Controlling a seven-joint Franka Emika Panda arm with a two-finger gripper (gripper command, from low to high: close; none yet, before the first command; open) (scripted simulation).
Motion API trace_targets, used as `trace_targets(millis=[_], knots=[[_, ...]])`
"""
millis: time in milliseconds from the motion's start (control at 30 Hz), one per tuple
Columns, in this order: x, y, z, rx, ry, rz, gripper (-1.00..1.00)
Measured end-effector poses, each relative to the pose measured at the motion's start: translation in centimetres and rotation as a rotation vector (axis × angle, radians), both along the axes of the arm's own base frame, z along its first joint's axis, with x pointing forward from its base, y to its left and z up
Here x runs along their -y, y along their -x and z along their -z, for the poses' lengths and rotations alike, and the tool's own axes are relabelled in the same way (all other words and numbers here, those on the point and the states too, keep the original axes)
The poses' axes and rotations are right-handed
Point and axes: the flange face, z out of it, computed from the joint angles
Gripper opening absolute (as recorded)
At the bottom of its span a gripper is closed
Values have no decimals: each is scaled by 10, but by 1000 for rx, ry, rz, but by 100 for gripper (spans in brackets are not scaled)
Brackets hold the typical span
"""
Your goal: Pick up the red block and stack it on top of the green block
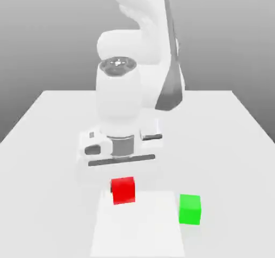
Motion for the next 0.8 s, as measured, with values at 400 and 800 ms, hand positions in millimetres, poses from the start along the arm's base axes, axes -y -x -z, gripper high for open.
trace_targets(millis=[400,800], knots=[[-128,18,-24,-3,3,265,-100],[-132,19,36,-2,6,296,100]])
